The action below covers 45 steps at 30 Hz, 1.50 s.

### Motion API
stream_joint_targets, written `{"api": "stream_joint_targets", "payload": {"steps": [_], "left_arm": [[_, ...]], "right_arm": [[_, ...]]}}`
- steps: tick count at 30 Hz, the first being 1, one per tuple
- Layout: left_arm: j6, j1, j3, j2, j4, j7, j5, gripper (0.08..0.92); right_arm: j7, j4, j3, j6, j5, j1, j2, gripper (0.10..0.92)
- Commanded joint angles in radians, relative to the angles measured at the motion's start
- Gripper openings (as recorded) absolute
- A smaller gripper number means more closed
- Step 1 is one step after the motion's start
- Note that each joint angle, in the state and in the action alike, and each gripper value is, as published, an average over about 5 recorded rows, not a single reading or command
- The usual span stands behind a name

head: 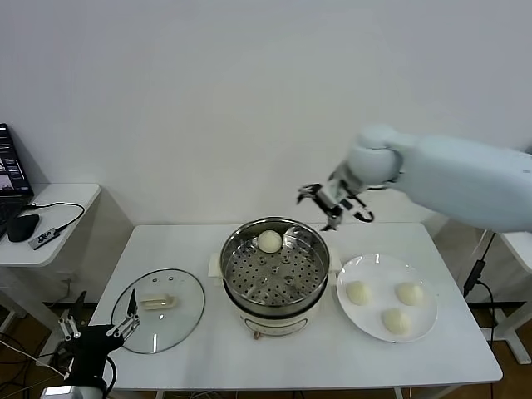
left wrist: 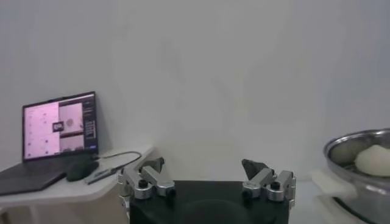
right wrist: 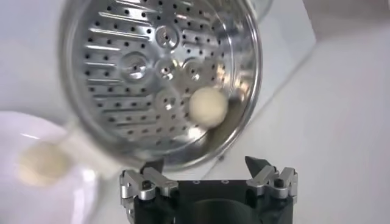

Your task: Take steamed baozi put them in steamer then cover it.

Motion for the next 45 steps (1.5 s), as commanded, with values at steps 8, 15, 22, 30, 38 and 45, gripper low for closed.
{"api": "stream_joint_targets", "payload": {"steps": [8, 15, 22, 30, 38, 45], "left_arm": [[0.008, -0.017, 0.003, 0.031, 0.005, 0.014, -0.001, 0.823], [0.014, -0.021, -0.004, 0.031, 0.009, 0.014, -0.005, 0.823], [0.023, -0.035, -0.008, 0.027, 0.018, 0.015, -0.004, 0.823], [0.023, -0.039, -0.02, 0.024, 0.028, 0.018, -0.003, 0.823], [0.023, -0.036, -0.03, 0.018, 0.031, 0.019, -0.003, 0.823], [0.023, -0.038, -0.035, 0.017, 0.033, 0.02, -0.003, 0.823]], "right_arm": [[-0.02, 0.169, 0.24, -0.278, -0.023, -0.388, -0.42, 0.823], [-0.012, 0.087, 0.43, -0.273, -0.115, -0.669, -0.386, 0.823], [-0.005, -0.054, 0.467, -0.238, -0.189, -0.76, -0.307, 0.823], [0.006, -0.194, 0.482, -0.197, -0.189, -0.778, -0.169, 0.823], [0.007, -0.255, 0.469, -0.191, -0.182, -0.761, -0.07, 0.823], [0.008, -0.284, 0.46, -0.19, -0.186, -0.763, -0.029, 0.823]]}}
